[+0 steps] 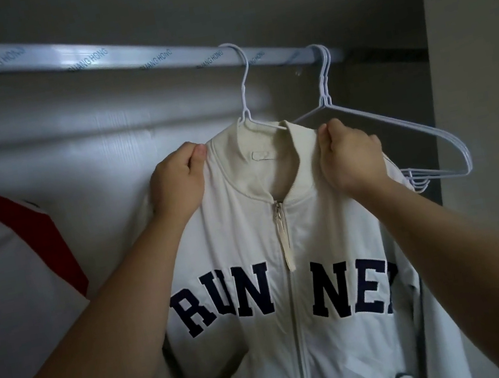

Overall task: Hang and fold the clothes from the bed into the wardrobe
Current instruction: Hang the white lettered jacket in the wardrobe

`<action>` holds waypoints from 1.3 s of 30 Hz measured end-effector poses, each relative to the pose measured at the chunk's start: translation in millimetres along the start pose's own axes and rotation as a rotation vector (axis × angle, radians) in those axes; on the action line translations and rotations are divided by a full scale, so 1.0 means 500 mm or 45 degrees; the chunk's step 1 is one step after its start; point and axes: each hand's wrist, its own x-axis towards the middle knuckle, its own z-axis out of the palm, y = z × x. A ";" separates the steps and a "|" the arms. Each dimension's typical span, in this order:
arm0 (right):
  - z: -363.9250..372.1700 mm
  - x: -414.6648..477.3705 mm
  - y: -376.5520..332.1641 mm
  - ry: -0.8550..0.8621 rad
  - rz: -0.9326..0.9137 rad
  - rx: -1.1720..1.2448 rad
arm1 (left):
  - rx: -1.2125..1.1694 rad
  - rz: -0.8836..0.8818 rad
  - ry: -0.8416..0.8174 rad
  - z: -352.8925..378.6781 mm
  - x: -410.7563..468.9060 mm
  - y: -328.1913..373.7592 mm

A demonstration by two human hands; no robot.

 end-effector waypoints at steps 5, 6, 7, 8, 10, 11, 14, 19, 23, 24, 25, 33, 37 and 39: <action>0.011 0.015 -0.025 0.036 -0.079 -0.014 | -0.054 -0.062 -0.016 0.011 -0.003 0.003; 0.014 0.016 -0.026 0.045 -0.090 -0.011 | -0.050 -0.069 -0.013 0.013 -0.002 0.004; 0.018 0.015 -0.024 0.058 -0.099 -0.006 | -0.044 -0.073 -0.012 0.013 -0.002 0.003; 0.021 0.014 -0.022 0.079 -0.114 0.004 | -0.042 -0.078 -0.012 0.012 -0.001 0.001; 0.023 0.014 -0.017 0.132 -0.147 0.025 | -0.053 -0.102 -0.013 0.005 0.001 -0.013; 0.022 0.014 -0.012 0.155 -0.158 0.032 | -0.060 -0.115 -0.009 0.001 0.000 -0.024; 0.022 0.014 -0.004 0.144 -0.174 0.037 | -0.114 -0.140 -0.005 -0.010 -0.014 -0.061; 0.017 0.015 -0.005 0.098 -0.127 0.036 | -0.076 -0.183 0.001 -0.006 -0.024 -0.064; 0.004 0.021 -0.010 0.016 -0.101 0.023 | 0.045 -0.219 0.014 0.009 -0.026 -0.053; 0.003 0.023 -0.016 0.006 -0.101 0.009 | 0.077 -0.227 0.008 0.013 -0.027 -0.051; 0.003 0.025 -0.024 0.005 -0.110 -0.013 | 0.092 -0.236 0.001 0.018 -0.028 -0.048; -0.021 0.035 -0.003 0.027 -0.227 -0.070 | -0.075 -0.256 -0.028 0.012 -0.032 -0.058; -0.022 0.024 -0.003 0.011 -0.261 -0.053 | -0.033 -0.285 -0.026 0.000 -0.043 -0.063; -0.031 0.023 -0.004 -0.052 -0.252 -0.055 | -0.013 -0.301 -0.044 -0.010 -0.044 -0.057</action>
